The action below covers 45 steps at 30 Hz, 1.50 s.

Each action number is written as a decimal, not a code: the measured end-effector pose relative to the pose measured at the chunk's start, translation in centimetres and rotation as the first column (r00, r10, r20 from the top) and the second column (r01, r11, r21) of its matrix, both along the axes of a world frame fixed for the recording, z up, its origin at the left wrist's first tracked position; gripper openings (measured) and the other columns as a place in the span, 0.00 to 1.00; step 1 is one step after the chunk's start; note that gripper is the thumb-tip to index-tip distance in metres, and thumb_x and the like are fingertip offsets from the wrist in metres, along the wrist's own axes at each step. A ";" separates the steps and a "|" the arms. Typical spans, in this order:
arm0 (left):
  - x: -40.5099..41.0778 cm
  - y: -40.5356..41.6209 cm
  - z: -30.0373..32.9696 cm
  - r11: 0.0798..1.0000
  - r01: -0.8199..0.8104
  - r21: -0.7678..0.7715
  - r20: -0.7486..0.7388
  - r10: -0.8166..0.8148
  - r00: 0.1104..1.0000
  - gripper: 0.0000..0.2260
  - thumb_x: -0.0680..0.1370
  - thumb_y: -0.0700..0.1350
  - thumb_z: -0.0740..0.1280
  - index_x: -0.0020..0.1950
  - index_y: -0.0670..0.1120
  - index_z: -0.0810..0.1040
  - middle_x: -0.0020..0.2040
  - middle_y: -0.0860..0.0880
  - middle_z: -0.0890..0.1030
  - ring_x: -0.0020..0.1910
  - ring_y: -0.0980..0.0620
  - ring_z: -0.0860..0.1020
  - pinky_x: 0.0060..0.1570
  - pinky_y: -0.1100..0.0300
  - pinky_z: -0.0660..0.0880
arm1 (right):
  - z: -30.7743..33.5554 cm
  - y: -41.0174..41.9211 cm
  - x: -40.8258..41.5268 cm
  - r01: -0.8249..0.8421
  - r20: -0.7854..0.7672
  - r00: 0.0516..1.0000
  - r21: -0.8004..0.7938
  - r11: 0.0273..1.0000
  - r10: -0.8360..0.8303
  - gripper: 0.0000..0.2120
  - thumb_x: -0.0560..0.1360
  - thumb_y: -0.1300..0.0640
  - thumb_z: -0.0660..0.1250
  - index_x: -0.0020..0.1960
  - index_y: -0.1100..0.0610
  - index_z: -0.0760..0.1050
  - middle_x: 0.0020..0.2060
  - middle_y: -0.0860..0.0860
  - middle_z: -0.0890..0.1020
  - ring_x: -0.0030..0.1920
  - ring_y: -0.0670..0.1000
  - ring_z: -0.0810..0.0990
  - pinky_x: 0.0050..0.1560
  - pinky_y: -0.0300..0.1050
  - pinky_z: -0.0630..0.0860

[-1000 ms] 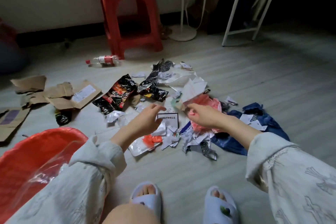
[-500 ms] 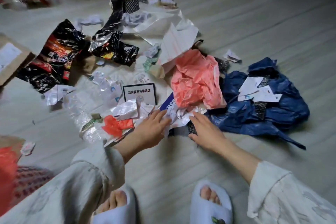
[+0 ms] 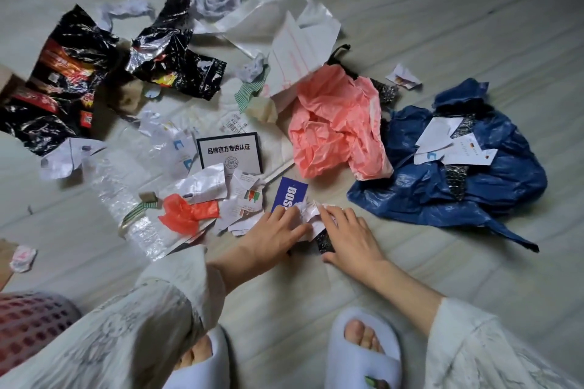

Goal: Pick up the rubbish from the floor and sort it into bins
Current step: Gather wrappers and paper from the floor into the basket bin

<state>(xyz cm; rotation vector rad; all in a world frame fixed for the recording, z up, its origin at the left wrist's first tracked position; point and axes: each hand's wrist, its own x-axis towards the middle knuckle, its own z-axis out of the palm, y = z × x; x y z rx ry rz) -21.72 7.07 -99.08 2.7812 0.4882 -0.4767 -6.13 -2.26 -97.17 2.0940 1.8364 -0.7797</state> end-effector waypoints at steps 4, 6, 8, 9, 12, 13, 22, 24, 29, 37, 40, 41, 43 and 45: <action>-0.1 -0.2 -0.2 0.996 -0.075 0.042 0.081 0.071 0.994 0.40 0.54 0.37 0.74 0.64 0.52 0.66 0.47 0.47 0.78 0.42 0.44 0.77 0.39 0.52 0.76 | -0.2 0.9 0.3 0.052 -0.002 0.999 0.041 0.998 -0.052 0.46 0.71 0.45 0.69 0.77 0.57 0.45 0.67 0.51 0.63 0.66 0.54 0.64 0.63 0.47 0.66; 0.0 0.1 0.1 0.993 -0.094 0.077 0.075 0.088 0.993 0.42 0.53 0.40 0.77 0.67 0.49 0.69 0.46 0.49 0.79 0.47 0.42 0.79 0.45 0.48 0.77 | -0.1 1.5 0.7 0.031 0.022 0.999 0.036 0.999 -0.032 0.45 0.70 0.45 0.70 0.76 0.56 0.48 0.66 0.52 0.64 0.66 0.54 0.64 0.62 0.48 0.68; 0.0 0.4 0.2 0.995 -0.086 0.052 0.059 0.083 0.995 0.40 0.52 0.40 0.77 0.63 0.46 0.73 0.47 0.45 0.79 0.51 0.40 0.79 0.43 0.50 0.79 | 0.0 1.9 0.8 -0.003 0.045 0.999 0.034 0.999 0.002 0.40 0.69 0.45 0.70 0.74 0.55 0.55 0.64 0.53 0.66 0.65 0.55 0.65 0.60 0.49 0.68; 0.0 0.6 0.1 0.996 -0.083 0.037 0.051 0.082 0.995 0.37 0.52 0.39 0.76 0.62 0.46 0.73 0.48 0.43 0.79 0.51 0.40 0.77 0.40 0.52 0.79 | 0.0 2.0 0.8 -0.008 0.047 0.999 0.045 0.999 0.006 0.36 0.70 0.46 0.70 0.72 0.56 0.60 0.63 0.53 0.67 0.65 0.56 0.66 0.59 0.49 0.68; -0.3 0.8 -0.4 0.994 -0.107 -0.015 0.056 0.107 0.993 0.32 0.55 0.39 0.77 0.57 0.47 0.73 0.54 0.37 0.77 0.50 0.39 0.77 0.36 0.53 0.79 | -0.1 1.9 0.5 -0.031 0.031 0.999 0.129 0.991 0.028 0.22 0.62 0.56 0.77 0.54 0.58 0.77 0.55 0.55 0.77 0.55 0.57 0.77 0.46 0.47 0.75; -0.3 0.8 -0.4 0.994 -0.110 -0.023 0.071 0.111 0.991 0.29 0.57 0.41 0.78 0.56 0.48 0.74 0.55 0.37 0.77 0.49 0.39 0.79 0.35 0.54 0.79 | -0.2 1.6 0.4 -0.042 0.023 0.999 0.152 0.987 0.039 0.19 0.55 0.61 0.79 0.44 0.58 0.79 0.46 0.54 0.80 0.45 0.56 0.81 0.34 0.42 0.74; -2.4 0.2 -0.7 0.991 -0.067 -0.116 0.231 0.093 0.969 0.25 0.62 0.41 0.76 0.58 0.48 0.75 0.56 0.38 0.79 0.43 0.40 0.79 0.39 0.52 0.80 | 0.0 0.4 0.0 0.378 -0.381 0.860 0.023 0.926 -0.341 0.23 0.72 0.69 0.58 0.64 0.56 0.74 0.59 0.52 0.74 0.60 0.51 0.72 0.63 0.40 0.67; -2.8 -0.3 -0.5 0.978 -0.079 -0.192 0.162 0.111 0.980 0.31 0.64 0.46 0.71 0.66 0.47 0.68 0.64 0.36 0.73 0.55 0.36 0.75 0.50 0.48 0.77 | 0.5 0.1 0.0 0.485 -0.480 0.757 -0.041 0.873 -0.443 0.24 0.73 0.69 0.57 0.66 0.56 0.74 0.61 0.51 0.73 0.62 0.49 0.71 0.64 0.36 0.64; -3.0 -1.0 0.7 0.803 -0.333 -0.494 -0.038 0.363 0.931 0.36 0.70 0.53 0.51 0.76 0.48 0.44 0.77 0.44 0.45 0.76 0.47 0.43 0.74 0.54 0.39 | 1.3 -0.7 0.1 0.789 -0.500 0.509 -0.054 0.612 -0.700 0.14 0.79 0.60 0.58 0.62 0.59 0.75 0.60 0.52 0.75 0.63 0.50 0.72 0.66 0.41 0.64; 0.8 -3.8 0.5 0.851 -0.487 -0.199 -0.123 0.471 0.873 0.36 0.77 0.61 0.55 0.77 0.46 0.41 0.77 0.42 0.42 0.76 0.43 0.43 0.73 0.50 0.45 | 1.5 -3.6 -0.5 0.376 -0.167 0.908 -0.083 0.923 -0.385 0.40 0.70 0.35 0.64 0.75 0.52 0.55 0.72 0.49 0.60 0.71 0.50 0.59 0.70 0.49 0.59; 2.1 -3.5 0.5 0.808 -0.571 -0.145 -0.129 0.557 0.821 0.39 0.75 0.56 0.63 0.76 0.45 0.44 0.77 0.43 0.46 0.75 0.44 0.48 0.68 0.46 0.55 | 1.4 -4.5 -1.7 0.241 -0.008 0.969 -0.208 0.948 -0.248 0.56 0.62 0.26 0.62 0.77 0.53 0.41 0.77 0.48 0.44 0.76 0.51 0.45 0.72 0.60 0.50; 2.2 -3.4 0.5 0.798 -0.589 -0.125 -0.129 0.576 0.807 0.40 0.74 0.55 0.65 0.76 0.45 0.44 0.76 0.44 0.47 0.74 0.43 0.50 0.66 0.46 0.58 | 1.3 -4.9 -2.2 0.247 0.009 0.967 -0.246 0.937 -0.253 0.59 0.61 0.26 0.63 0.76 0.53 0.37 0.76 0.48 0.39 0.76 0.51 0.41 0.72 0.63 0.49; 2.3 -3.3 0.6 0.799 -0.596 -0.084 -0.137 0.583 0.801 0.41 0.73 0.52 0.67 0.76 0.44 0.44 0.75 0.43 0.49 0.73 0.43 0.53 0.64 0.47 0.60 | 1.0 -5.7 -3.0 0.238 0.033 0.970 -0.289 0.927 -0.239 0.61 0.61 0.28 0.66 0.76 0.55 0.34 0.75 0.49 0.35 0.76 0.53 0.37 0.71 0.64 0.49; 2.3 -3.2 0.8 0.804 -0.591 -0.062 -0.126 0.581 0.804 0.40 0.73 0.45 0.67 0.76 0.43 0.45 0.74 0.42 0.52 0.71 0.42 0.55 0.65 0.48 0.60 | 0.9 -6.1 -3.1 0.164 0.079 0.986 -0.276 0.947 -0.148 0.60 0.63 0.32 0.68 0.76 0.55 0.34 0.75 0.50 0.34 0.76 0.56 0.38 0.70 0.61 0.54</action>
